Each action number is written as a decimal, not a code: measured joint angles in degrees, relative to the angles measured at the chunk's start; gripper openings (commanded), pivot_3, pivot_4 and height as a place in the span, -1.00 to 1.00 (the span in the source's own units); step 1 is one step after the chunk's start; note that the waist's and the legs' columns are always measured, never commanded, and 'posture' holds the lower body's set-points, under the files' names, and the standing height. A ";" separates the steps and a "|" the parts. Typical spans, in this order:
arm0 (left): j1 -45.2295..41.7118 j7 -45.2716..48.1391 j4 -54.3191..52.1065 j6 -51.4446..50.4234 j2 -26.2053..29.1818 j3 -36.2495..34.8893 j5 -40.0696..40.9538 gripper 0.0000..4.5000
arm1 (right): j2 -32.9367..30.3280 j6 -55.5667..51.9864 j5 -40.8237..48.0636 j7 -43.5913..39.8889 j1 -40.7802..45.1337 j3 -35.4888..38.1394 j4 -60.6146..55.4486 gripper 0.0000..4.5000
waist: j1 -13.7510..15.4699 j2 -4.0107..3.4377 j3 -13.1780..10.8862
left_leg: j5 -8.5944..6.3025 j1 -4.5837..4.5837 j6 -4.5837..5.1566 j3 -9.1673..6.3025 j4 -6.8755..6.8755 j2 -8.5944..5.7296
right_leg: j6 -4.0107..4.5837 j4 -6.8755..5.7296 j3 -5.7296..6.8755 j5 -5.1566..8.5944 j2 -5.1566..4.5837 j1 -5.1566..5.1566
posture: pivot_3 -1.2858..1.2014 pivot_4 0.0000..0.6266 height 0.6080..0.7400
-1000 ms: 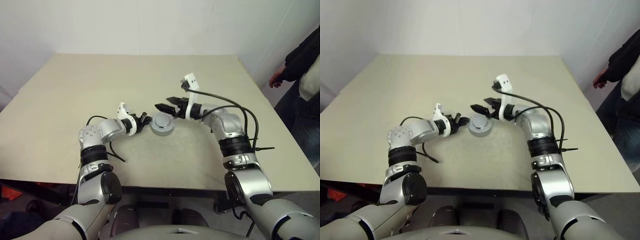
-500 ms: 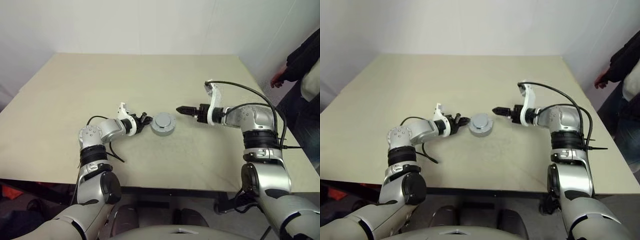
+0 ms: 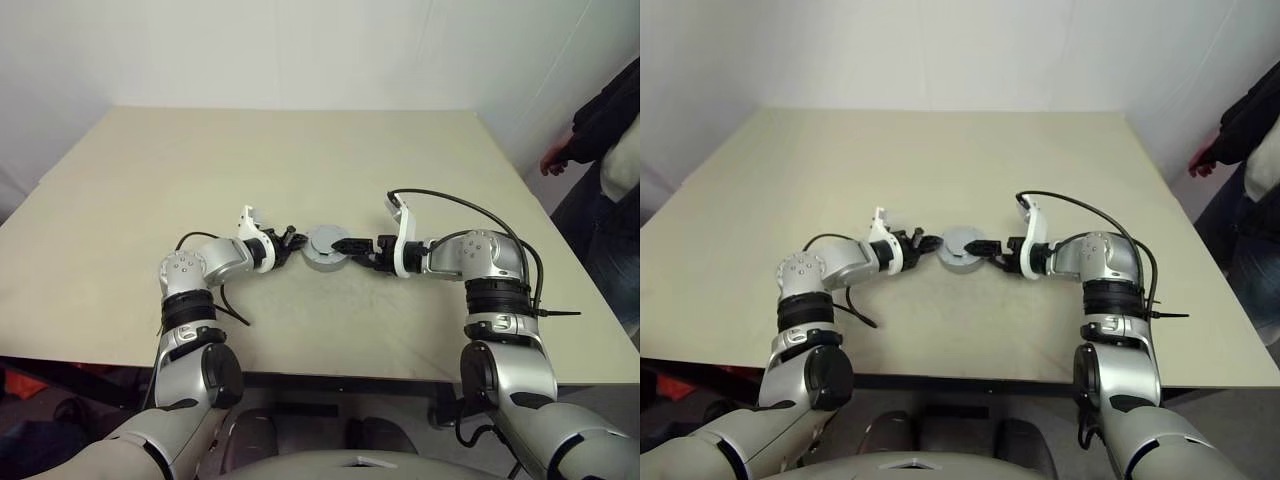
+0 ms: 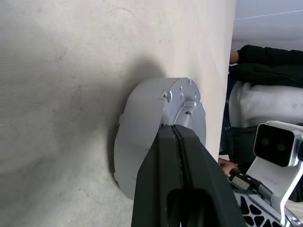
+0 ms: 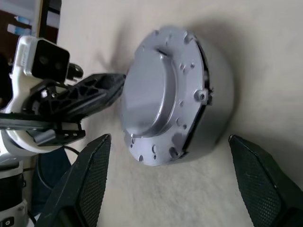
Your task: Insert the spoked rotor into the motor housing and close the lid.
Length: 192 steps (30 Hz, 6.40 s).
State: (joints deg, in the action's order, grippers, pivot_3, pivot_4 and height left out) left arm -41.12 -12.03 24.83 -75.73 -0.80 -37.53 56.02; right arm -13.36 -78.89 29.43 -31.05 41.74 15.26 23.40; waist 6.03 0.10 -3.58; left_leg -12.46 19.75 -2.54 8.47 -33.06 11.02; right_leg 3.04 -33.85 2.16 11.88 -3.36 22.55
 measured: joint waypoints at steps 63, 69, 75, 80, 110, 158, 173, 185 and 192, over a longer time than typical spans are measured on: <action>8.19 5.04 -16.40 15.29 3.56 -4.83 13.94 -1.00 | 17.71 11.65 20.64 27.52 17.52 30.19 21.31 -0.09 | -0.51 -0.01 -0.10 | 0.34 1.18 -0.46 -0.02 -0.25 0.25 | -0.08 -0.89 0.17 -0.42 0.20 1.77 | 0.03 -1.00 1.00; 11.31 3.50 -19.04 18.49 5.56 -4.72 15.46 -0.75 | 18.54 9.03 25.74 30.99 19.49 30.10 17.53 -0.09 | -0.05 0.02 -0.11 | 0.35 1.24 -0.50 -0.05 -0.41 0.25 | -0.12 -0.91 0.20 -0.43 0.18 1.73 | 0.03 -1.00 1.00; 12.09 4.12 -21.40 20.13 6.44 -2.84 18.66 0.12 | 17.99 9.57 26.54 32.66 19.46 29.33 17.48 -0.09 | -0.16 0.03 -0.11 | 0.40 1.24 -0.58 -0.06 -0.61 0.31 | -0.14 -1.03 0.19 -0.44 0.19 1.73 | 0.03 -1.00 1.00; 12.08 2.64 -21.60 19.76 5.75 -0.36 24.20 0.87 | 17.92 9.74 26.56 32.72 19.43 28.41 17.48 -0.09 | -0.22 0.03 -0.11 | 0.40 1.28 -0.58 -0.05 -0.73 0.32 | -0.17 -1.09 0.18 -0.46 0.20 1.73 | 0.03 -1.00 1.00; 6.95 5.81 -7.93 21.57 6.02 12.33 44.73 0.87 | 19.71 3.23 35.14 37.18 16.59 26.12 9.43 -0.09 | -0.16 0.04 -0.11 | 0.42 1.28 -0.63 -0.07 -1.18 0.34 | -0.23 -1.58 0.09 -0.46 0.20 1.74 | 0.03 -1.00 1.00; 9.48 7.70 -10.16 24.11 6.84 12.81 41.93 -0.07 | 17.90 5.96 36.13 36.56 15.95 21.68 9.59 -0.09 | -0.12 0.04 -0.11 | 0.45 1.30 -0.69 -0.09 -1.24 0.34 | -0.22 -1.74 0.07 -0.47 0.19 1.73 | 0.03 -1.00 1.00; 9.58 7.35 -10.04 24.72 6.89 12.90 41.30 -0.07 | 17.26 8.87 35.15 33.28 15.18 17.70 7.36 0.96 | -0.11 0.04 -0.11 | 0.46 1.30 -0.71 -0.09 -1.26 0.34 | -0.22 -1.79 0.07 -0.47 0.19 1.73 | 0.03 -1.00 1.00; 10.06 7.61 -10.02 33.33 7.63 11.22 32.13 -0.07 | 15.61 18.57 26.71 31.38 13.87 12.69 8.22 0.99 | -0.36 0.05 -0.11 | 0.50 1.34 -0.77 -0.09 -1.26 0.35 | -0.23 -1.86 0.06 -0.46 0.20 1.73 | 0.03 -1.00 1.00; 13.29 6.46 -10.09 43.24 9.82 2.81 26.42 -0.07 | 14.06 20.36 24.68 31.18 13.51 13.13 9.58 0.99 | -0.43 0.06 -0.10 | 0.50 1.29 -0.76 -0.11 -1.26 0.34 | -0.23 -1.81 0.08 -0.46 0.20 1.73 | 0.03 -1.00 1.00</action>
State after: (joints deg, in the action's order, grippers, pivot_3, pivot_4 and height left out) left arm -27.83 -5.57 14.74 -32.50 9.02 -34.71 82.44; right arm 0.70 -58.54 54.12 0.12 55.25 28.39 32.98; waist 5.60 0.17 -3.69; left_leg -11.97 21.04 -3.30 8.36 -34.32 11.37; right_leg 2.81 -35.66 2.24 11.42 -3.16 24.28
